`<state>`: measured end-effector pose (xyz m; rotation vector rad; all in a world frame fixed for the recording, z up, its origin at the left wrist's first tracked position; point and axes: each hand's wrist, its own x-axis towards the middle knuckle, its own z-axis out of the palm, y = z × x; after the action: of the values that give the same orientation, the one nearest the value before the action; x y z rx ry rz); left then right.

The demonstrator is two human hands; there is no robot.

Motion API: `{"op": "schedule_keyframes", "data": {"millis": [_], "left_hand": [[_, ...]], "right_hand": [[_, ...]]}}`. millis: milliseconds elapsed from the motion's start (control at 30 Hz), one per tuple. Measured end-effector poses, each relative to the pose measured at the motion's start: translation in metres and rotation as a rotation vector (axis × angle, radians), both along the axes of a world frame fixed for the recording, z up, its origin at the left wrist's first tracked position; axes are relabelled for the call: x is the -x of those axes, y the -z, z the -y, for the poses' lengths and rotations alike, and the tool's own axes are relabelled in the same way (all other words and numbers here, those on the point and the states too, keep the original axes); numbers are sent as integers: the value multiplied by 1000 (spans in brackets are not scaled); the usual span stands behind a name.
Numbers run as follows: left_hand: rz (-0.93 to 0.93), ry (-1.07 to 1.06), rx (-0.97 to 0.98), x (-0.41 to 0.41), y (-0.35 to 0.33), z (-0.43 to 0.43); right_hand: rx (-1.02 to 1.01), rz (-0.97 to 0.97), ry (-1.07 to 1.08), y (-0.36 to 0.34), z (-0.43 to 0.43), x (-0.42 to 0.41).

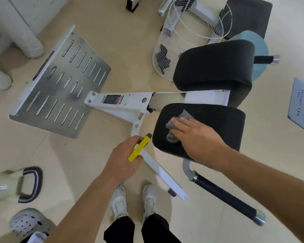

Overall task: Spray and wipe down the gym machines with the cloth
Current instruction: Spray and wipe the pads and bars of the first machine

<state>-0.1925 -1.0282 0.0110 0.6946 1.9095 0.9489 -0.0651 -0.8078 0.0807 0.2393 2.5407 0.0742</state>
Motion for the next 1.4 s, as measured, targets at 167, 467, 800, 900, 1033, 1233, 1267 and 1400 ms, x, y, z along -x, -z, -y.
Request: {"op": "schedule_keyframes", "data": {"millis": [167, 467, 800, 900, 1033, 1233, 1267, 1400], "left_hand": [[-25, 168, -47, -24, -20, 0], [-167, 363, -177, -108, -55, -21], [-334, 315, -78, -201, -62, -35], [-410, 319, -69, -222, -58, -44], [-482, 294, -8, -239, -50, -55], [-511, 241, 92, -248, -43, -59], [-506, 250, 93, -249, -43, -57], [-537, 208, 72, -255, -42, -48]], "right_hand": [[67, -276, -70, -16, 26, -86], [137, -963, 863, -23, 22, -168], [409, -1179, 1359, -10, 41, -214], [490, -1255, 1591, -9, 42, -236], [629, -1307, 1727, -8, 45, -264], [757, -1305, 1722, -4, 46, -286], [769, -1301, 1729, -5, 46, -286], [821, -1303, 1722, -4, 44, -283]]}}
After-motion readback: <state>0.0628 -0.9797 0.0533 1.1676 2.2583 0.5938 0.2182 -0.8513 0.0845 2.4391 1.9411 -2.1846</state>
